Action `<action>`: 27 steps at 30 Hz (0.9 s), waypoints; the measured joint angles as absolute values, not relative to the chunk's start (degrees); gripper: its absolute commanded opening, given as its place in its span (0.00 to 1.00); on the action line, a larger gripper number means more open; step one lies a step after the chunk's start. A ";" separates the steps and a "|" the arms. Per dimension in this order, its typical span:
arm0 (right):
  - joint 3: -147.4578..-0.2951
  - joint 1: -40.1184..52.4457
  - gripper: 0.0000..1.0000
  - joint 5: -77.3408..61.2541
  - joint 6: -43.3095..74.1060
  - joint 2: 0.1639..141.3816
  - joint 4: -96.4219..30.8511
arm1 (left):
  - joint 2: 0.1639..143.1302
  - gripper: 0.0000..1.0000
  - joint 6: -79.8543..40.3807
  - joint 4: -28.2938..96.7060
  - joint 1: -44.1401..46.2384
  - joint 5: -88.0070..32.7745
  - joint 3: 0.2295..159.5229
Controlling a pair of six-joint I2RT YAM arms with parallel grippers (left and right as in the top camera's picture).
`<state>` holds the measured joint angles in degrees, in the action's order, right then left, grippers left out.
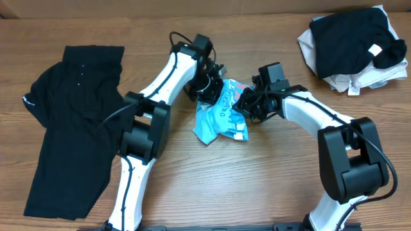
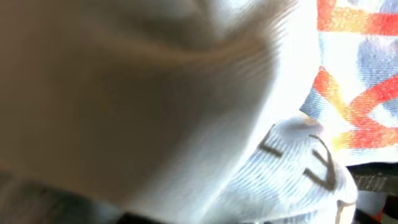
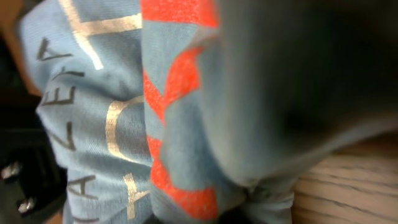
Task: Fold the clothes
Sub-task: 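Lift the T-shirt bundle with the right gripper toward the upper right, then place the T-shirt bundle on top of the clothes stack with the right gripper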
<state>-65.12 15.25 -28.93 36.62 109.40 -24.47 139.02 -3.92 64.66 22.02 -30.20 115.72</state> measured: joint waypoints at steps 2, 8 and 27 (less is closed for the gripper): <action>-65.17 14.09 0.04 -31.62 35.81 109.38 -23.99 | 139.02 0.04 -3.92 64.66 20.45 -31.44 115.72; -67.13 7.99 0.04 -40.45 34.11 107.55 -23.99 | 139.02 0.05 -3.92 64.64 14.90 -33.50 115.72; -87.83 -2.83 0.04 -48.25 38.79 101.54 -9.43 | 139.02 0.10 -3.92 66.39 10.13 -29.12 115.72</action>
<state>-87.83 -2.83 -48.25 38.79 101.54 -9.43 139.02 -3.92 66.39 10.13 -29.12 115.72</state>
